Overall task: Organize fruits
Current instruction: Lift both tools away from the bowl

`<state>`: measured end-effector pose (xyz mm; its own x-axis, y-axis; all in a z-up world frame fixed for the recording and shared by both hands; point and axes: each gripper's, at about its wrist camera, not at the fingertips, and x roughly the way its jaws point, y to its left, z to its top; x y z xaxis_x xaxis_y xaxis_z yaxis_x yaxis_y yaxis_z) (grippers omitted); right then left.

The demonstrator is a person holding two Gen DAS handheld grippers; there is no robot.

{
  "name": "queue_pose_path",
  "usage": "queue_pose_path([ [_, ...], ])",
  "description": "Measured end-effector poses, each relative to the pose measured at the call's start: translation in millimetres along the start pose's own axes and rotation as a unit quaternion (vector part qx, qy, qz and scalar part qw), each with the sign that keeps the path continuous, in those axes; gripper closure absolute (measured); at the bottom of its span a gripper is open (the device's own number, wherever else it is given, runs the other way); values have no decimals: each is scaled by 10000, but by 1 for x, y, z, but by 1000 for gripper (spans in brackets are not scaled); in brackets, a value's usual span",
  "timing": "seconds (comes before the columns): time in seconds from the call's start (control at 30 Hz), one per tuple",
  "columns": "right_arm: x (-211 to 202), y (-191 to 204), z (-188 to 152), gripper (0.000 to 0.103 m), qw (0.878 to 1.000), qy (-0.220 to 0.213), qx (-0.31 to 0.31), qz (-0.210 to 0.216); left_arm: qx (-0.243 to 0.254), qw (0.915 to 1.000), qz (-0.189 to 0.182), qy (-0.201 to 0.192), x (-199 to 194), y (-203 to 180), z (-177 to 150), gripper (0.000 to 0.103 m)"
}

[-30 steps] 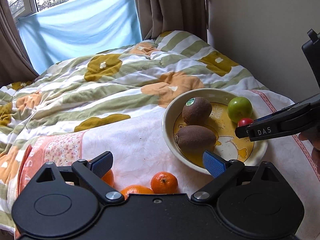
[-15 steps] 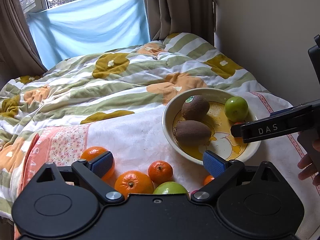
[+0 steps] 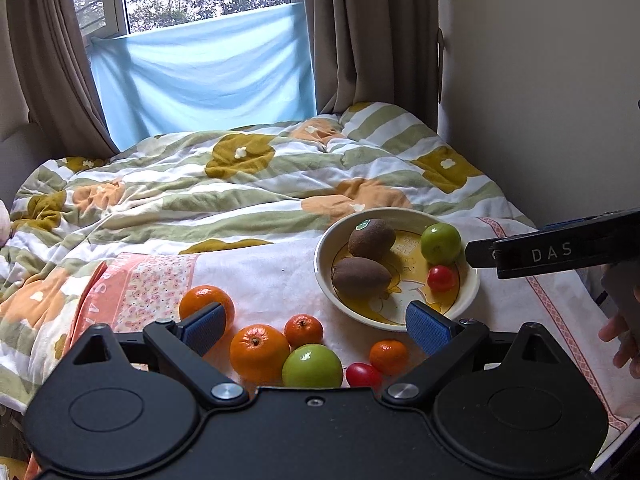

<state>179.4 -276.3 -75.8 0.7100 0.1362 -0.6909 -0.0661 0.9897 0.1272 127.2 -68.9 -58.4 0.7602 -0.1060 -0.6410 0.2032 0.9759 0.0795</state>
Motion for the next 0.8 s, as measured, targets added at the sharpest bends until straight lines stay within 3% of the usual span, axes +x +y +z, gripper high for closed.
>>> queue_pose_path([
  [0.4, -73, 8, -10, 0, 9988, -209, -65, 449, -312, 9978, 338, -478, -74, 6, -14, 4],
  [0.57, -82, 26, -17, 0, 9977, -270, -274, 554, -272, 9978, 426, -424, -81, 26, -16, 0],
  [0.8, -86, 67, -30, 0, 9968, -197, -489, 596, -113, 9993, 185, -310, -74, 63, -17, 0],
])
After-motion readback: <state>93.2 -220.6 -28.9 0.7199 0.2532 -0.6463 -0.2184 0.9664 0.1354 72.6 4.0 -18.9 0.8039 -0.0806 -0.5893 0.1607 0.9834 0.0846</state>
